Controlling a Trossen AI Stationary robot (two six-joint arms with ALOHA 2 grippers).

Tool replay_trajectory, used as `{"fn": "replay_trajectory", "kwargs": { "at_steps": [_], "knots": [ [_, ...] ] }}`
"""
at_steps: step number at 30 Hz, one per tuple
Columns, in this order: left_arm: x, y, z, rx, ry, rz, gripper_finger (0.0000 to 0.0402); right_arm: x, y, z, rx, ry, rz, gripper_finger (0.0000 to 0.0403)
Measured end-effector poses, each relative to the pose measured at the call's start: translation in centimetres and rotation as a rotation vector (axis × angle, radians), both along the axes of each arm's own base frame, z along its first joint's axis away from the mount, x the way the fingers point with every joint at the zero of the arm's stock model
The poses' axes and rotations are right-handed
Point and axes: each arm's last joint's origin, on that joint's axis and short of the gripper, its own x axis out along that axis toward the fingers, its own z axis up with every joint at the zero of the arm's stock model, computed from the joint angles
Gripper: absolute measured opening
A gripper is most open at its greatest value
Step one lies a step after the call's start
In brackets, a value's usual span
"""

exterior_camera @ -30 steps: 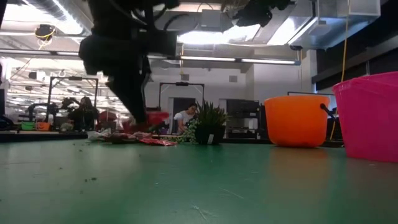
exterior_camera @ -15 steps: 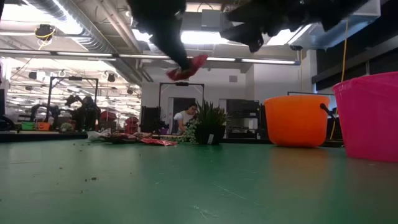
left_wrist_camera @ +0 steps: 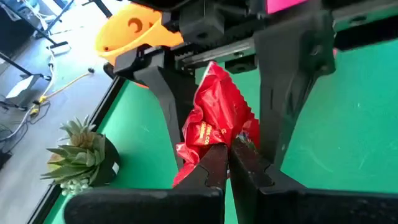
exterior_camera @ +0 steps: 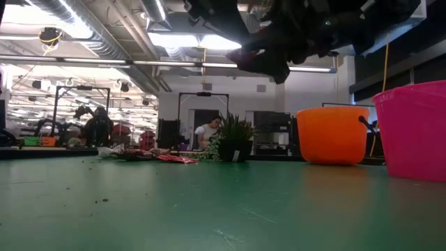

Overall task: Sort candy
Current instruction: Put the red candy into the orange bucket

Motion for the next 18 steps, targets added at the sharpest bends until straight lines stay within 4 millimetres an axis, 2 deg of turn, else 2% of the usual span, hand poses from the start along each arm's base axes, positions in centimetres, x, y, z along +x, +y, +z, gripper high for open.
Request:
{"fn": "replay_trajectory", "kwargs": {
  "at_steps": [4, 12, 15, 18],
  "knots": [
    [-0.09, -0.28, 0.01, 0.005, -0.001, -0.002, 0.0000, 0.05, -0.04, 0.17, -0.022, -0.021, -0.009, 0.0220],
    [-0.16, -0.46, -0.01, 0.003, -0.001, -0.002, 0.0001, 0.04, 0.00, 0.17, -0.075, -0.030, 0.021, 0.0072],
    [-0.15, -0.47, -0.02, 0.003, 0.003, -0.011, 0.0003, 0.00, 0.00, 0.20, -0.087, -0.031, 0.026, 0.0066],
    [-0.15, -0.58, 0.01, 0.019, 0.010, -0.026, 0.0025, -0.21, -0.05, 0.41, -0.105, -0.027, 0.030, 0.0060]
  ]
}}
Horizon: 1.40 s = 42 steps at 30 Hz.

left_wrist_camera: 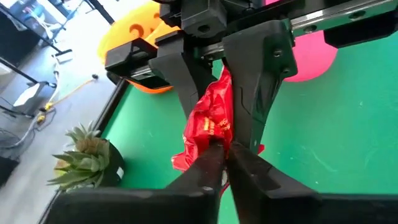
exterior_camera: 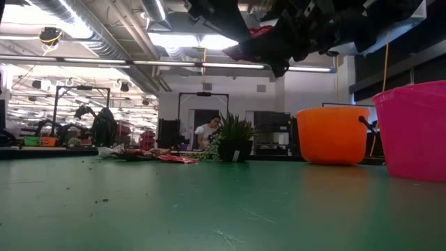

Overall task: Sort candy
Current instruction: Put the red candy into the orange bucket

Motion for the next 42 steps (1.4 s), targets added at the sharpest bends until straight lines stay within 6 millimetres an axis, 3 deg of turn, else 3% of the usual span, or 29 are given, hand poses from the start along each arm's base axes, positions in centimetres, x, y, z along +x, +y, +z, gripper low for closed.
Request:
{"fn": "replay_trajectory", "kwargs": {
  "at_steps": [4, 10, 17, 21, 27, 34, 42],
  "knots": [
    [-0.2, 0.1, 0.4, 0.040, -0.002, 0.015, 0.0075, -0.9, -0.7, 1.0, -0.014, 0.006, -0.036, 0.0079],
    [-1.4, -1.2, 1.4, 0.105, -0.034, 0.048, 0.0134, -3.2, -2.6, 4.3, -0.096, 0.068, -0.200, 0.0096],
    [-3.1, -3.0, 3.1, 0.184, -0.108, 0.109, 0.0147, -7.5, -5.0, 9.0, -0.194, 0.162, -0.408, 0.0068],
    [-3.3, -3.0, 3.5, 0.165, -0.133, 0.120, 0.0147, -10.3, -7.0, 10.3, -0.270, 0.339, -0.638, 0.0066],
    [-3.4, -3.1, 3.4, 0.144, -0.143, 0.122, 0.0148, -13.8, -11.1, 10.1, -0.217, 0.595, -0.845, 0.0076],
    [-3.2, -2.8, 3.5, 0.141, -0.146, 0.131, 0.0148, -16.1, -15.7, 9.0, -0.067, 0.667, -0.871, 0.0082],
    [-2.4, -1.0, 3.3, 0.092, -0.119, 0.119, 0.0148, -16.5, -17.2, 8.2, -0.024, 0.697, -0.848, 0.0165]
  ]
}}
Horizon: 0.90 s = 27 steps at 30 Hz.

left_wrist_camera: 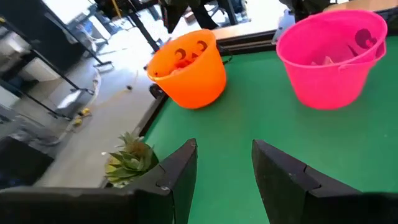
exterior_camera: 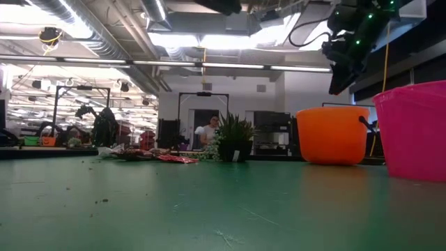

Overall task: Sort candy
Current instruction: Put the red candy into the orange bucket

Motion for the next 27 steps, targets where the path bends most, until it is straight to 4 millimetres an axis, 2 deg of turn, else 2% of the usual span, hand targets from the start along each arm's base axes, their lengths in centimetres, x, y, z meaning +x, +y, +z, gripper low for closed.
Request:
{"fn": "replay_trajectory", "kwargs": {
  "at_steps": [5, 8, 14, 19, 23, 27],
  "knots": [
    [0.3, 2.4, -0.3, -0.035, 0.061, 0.010, 0.0148, 0.1, 0.1, 1.0, -0.006, -0.037, 0.017, 0.0217],
    [-0.3, 4.9, -0.2, -0.083, 0.122, 0.056, 0.0148, 0.3, 0.3, 2.3, 0.013, -0.118, 0.076, 0.0230],
    [-1.4, 12.8, -1.0, -0.277, 0.264, 0.212, 0.0147, 0.2, 1.6, 5.0, -0.008, -0.359, 0.261, 0.0225],
    [-1.6, 18.5, -2.4, -0.419, 0.332, 0.237, 0.0148, 0.2, 3.9, 6.8, -0.074, -0.476, 0.406, 0.0212],
    [-1.8, 21.6, -3.8, -0.515, 0.368, 0.253, 0.0149, 0.1, 5.9, 7.8, -0.114, -0.524, 0.498, 0.0207],
    [-1.7, 23.4, -5.8, -0.578, 0.430, 0.255, 0.0171, 0.4, 7.5, 8.3, -0.129, -0.550, 0.577, 0.0207]
  ]
}}
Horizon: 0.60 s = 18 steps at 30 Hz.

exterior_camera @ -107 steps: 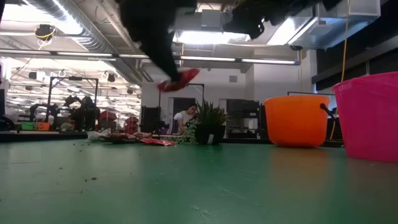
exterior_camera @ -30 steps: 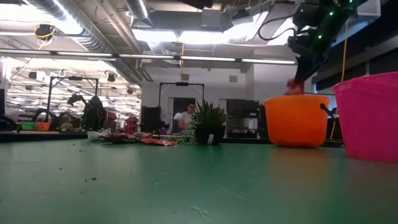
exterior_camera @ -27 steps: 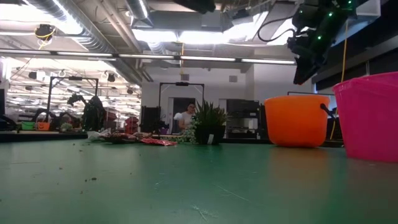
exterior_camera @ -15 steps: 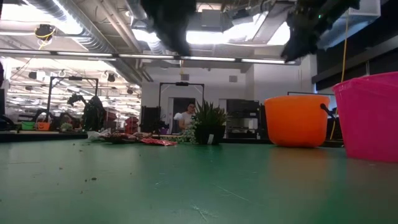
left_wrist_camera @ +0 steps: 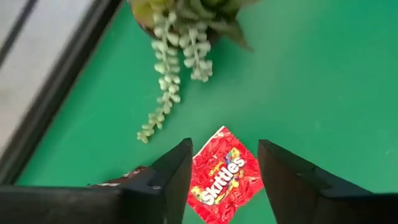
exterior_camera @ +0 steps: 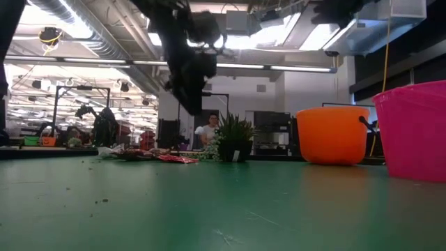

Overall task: Sort candy
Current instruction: Put the red candy into the orange bucket

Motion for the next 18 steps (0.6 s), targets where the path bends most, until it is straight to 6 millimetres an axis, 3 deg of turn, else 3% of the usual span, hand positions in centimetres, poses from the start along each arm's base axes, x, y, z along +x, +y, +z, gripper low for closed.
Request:
{"fn": "replay_trajectory", "kwargs": {
  "at_steps": [9, 18],
  "knots": [
    [1.2, 1.0, -4.8, -0.083, 0.122, 0.005, 0.0249, 0.8, 1.6, -0.3, -0.025, 0.018, 0.053, 0.0206],
    [1.1, 1.6, -8.1, -0.166, 0.236, 0.084, 0.0263, 1.2, 1.7, -1.3, -0.030, 0.055, 0.033, 0.0206]
  ]
}}
